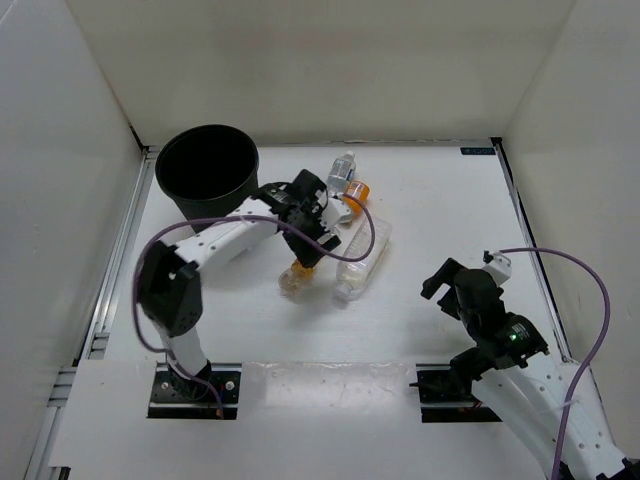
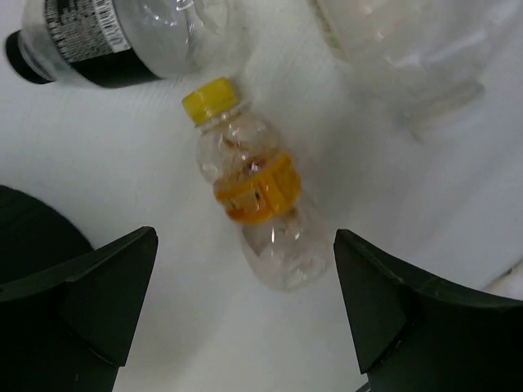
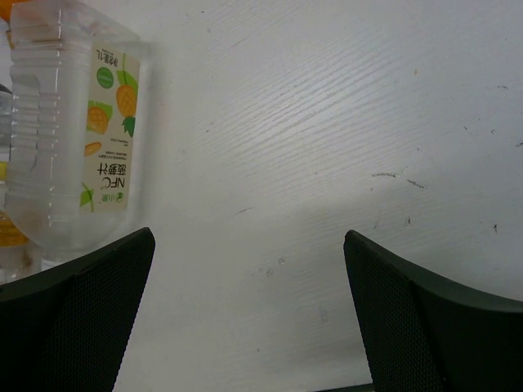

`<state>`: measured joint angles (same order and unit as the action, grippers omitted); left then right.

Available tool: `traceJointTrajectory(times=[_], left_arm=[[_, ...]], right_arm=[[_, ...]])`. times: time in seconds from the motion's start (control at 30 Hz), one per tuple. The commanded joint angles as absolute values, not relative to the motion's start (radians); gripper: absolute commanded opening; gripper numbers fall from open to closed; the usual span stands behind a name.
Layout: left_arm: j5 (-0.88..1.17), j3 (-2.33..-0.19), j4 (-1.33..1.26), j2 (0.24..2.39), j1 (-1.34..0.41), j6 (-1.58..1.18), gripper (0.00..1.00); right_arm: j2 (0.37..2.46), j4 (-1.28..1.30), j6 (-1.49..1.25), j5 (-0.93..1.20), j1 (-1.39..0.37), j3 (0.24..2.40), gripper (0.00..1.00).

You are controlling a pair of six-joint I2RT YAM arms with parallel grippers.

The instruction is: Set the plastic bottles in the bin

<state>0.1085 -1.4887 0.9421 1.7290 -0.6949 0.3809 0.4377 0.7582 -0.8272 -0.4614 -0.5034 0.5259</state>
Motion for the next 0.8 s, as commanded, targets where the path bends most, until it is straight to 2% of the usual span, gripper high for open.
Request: traceJointTrajectory(times=[0.0, 0.07, 0.27, 0.43, 0.47, 0.5, 0.53, 0.63, 0.67, 0.7, 0.77], left_arm=[[0.020, -1.532, 0.937, 1.851, -0.713, 0.284, 1.00], [0.023, -1.532, 0.924, 1.885, -0.713, 0.270, 1.00], [-0.159, -1.474, 0.856, 1.925, -0.713, 0.221, 1.00], [-0.114, -1.428, 0.885, 1.956, -0.713, 0.232, 1.00], [-0.088, -1.418, 0.900, 1.965, -0.713, 0.251, 0.96], [-0.025, -1.417, 0.919, 1.974, -0.713, 0.261, 0.86], [0.003, -1.427, 0.945, 1.974, -0.713, 0.261, 0.66], [0.095, -1.460, 0.986, 1.947, -0.704, 0.282, 0.43], [0.095, -1.498, 1.014, 1.936, -0.704, 0.282, 0.27], [0.106, -1.523, 1.031, 1.936, -0.704, 0.282, 0.18], [0.106, -1.650, 1.115, 1.925, -0.704, 0.282, 0.10]], right_arm=[[0.420, 0.746, -0.839, -0.454, -0.499, 0.525, 1.00], [0.420, 0.746, -0.839, -0.454, -0.499, 0.525, 1.00], [0.411, 0.755, -0.830, -0.454, -0.499, 0.525, 1.00], [0.411, 0.744, -0.830, -0.454, -0.499, 0.525, 1.00], [0.411, 0.744, -0.830, -0.454, -0.499, 0.525, 1.00], [0.411, 0.735, -0.830, -0.454, -0.499, 0.525, 1.00], [0.411, 0.735, -0.830, -0.454, -0.499, 0.525, 1.00], [0.420, 0.715, -0.819, -0.465, -0.499, 0.525, 1.00], [0.420, 0.715, -0.819, -0.465, -0.499, 0.525, 1.00], [0.420, 0.703, -0.819, -0.465, -0.499, 0.534, 1.00], [0.430, 0.692, -0.810, -0.456, -0.499, 0.534, 1.00]])
